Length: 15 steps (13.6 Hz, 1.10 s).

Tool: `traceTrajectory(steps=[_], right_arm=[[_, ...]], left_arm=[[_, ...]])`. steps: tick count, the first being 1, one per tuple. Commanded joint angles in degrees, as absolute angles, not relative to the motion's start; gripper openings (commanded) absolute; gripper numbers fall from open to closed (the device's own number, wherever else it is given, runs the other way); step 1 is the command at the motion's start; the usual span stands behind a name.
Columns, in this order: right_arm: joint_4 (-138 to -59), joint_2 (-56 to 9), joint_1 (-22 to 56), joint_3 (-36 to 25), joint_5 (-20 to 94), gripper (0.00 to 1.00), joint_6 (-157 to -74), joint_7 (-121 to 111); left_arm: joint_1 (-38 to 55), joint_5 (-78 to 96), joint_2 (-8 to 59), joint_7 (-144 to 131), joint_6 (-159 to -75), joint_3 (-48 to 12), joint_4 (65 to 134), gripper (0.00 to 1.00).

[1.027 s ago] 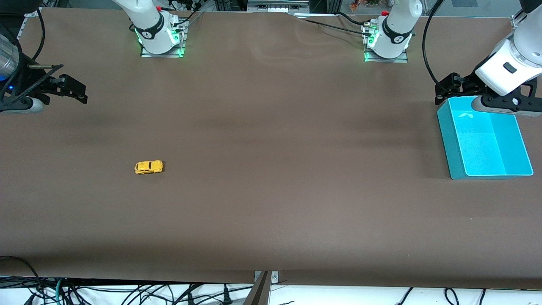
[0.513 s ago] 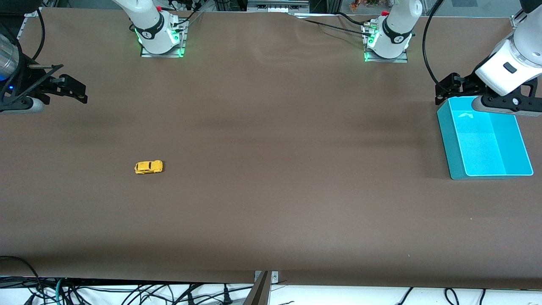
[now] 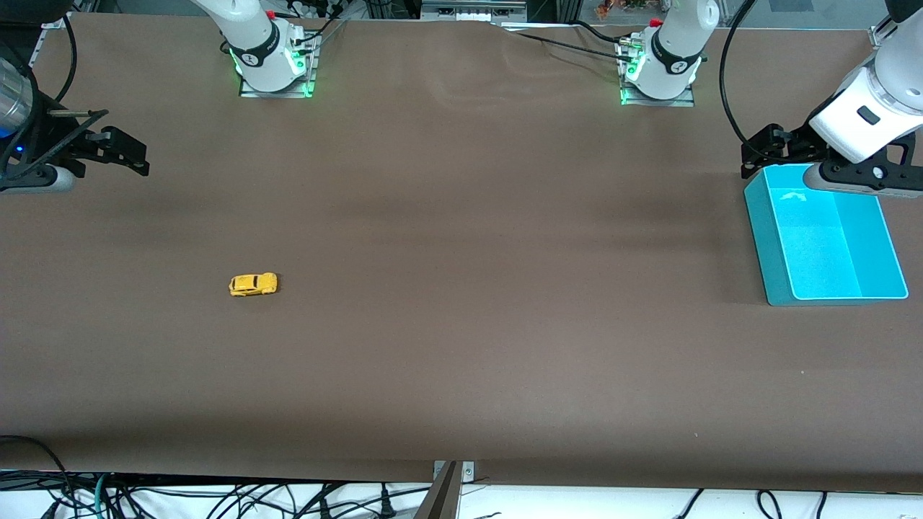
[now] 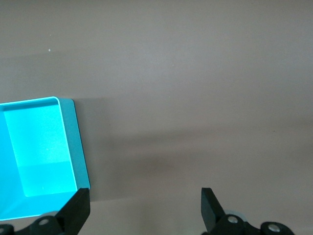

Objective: Wind and store yellow beetle car

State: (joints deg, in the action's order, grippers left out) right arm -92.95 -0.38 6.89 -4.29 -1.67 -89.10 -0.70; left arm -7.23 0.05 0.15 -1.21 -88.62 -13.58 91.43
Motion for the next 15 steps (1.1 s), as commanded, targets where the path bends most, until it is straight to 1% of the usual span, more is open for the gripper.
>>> traceTrajectory(steps=[1, 15], right_arm=[[-92.99, 0.00, 6.50, -3.87, -1.76, 1.00, -88.51, -1.49], [-93.08, -0.09, 6.50, -3.87, -1.58, 1.00, -88.51, -2.29]], left_arm=[[-7.47, -0.26, -0.35, 0.00, -87.63, -13.62, 90.88, 1.00], [-7.47, -0.26, -0.35, -0.09, -87.63, -13.62, 90.79, 1.00]])
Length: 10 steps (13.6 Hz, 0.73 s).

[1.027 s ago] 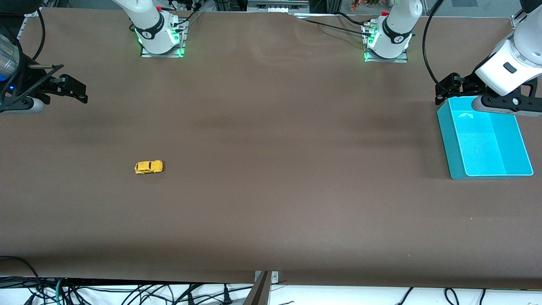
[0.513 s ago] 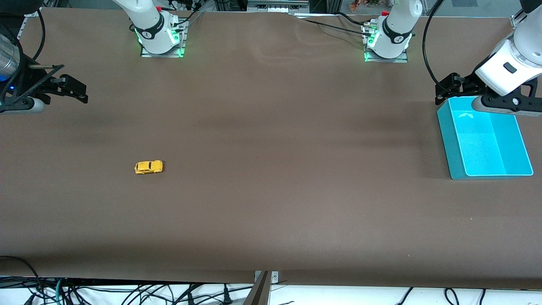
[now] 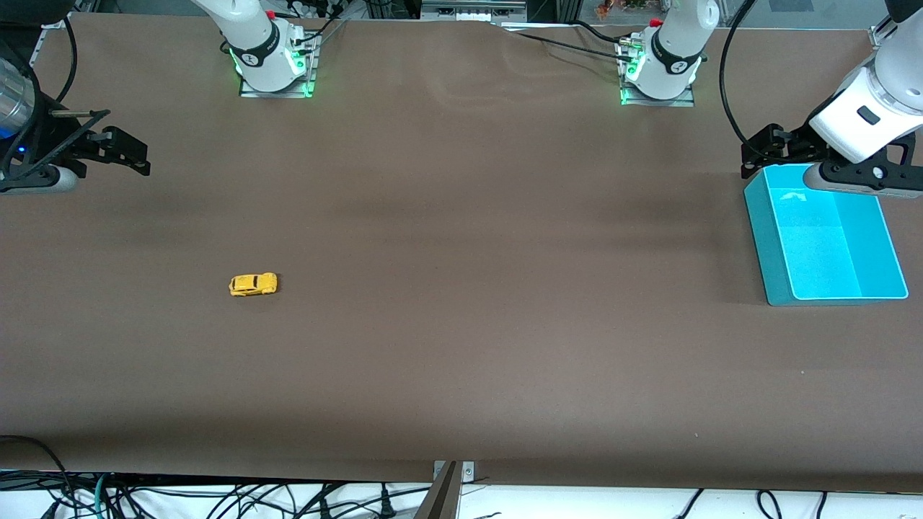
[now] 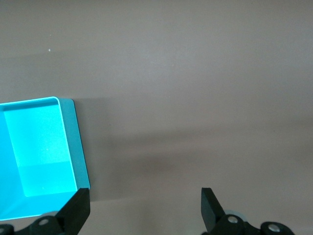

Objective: Wind and store yellow beetle car

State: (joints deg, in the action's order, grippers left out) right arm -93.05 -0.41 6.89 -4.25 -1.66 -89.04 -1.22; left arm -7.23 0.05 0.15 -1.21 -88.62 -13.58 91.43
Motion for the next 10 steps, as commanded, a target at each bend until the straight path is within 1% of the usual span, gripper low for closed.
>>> traceTrajectory(steps=[1, 10], right_arm=[[-93.08, -0.09, 6.59, -3.87, -1.58, 1.00, -88.51, -2.29], [-94.04, 0.00, 6.59, -3.52, -1.41, 1.00, -88.59, -3.16]], left_arm=[[-7.47, -0.26, -0.35, -0.09, -87.63, -13.62, 90.88, 1.00], [-7.47, -0.26, -0.35, -0.09, -87.63, -13.71, 90.88, 1.00]])
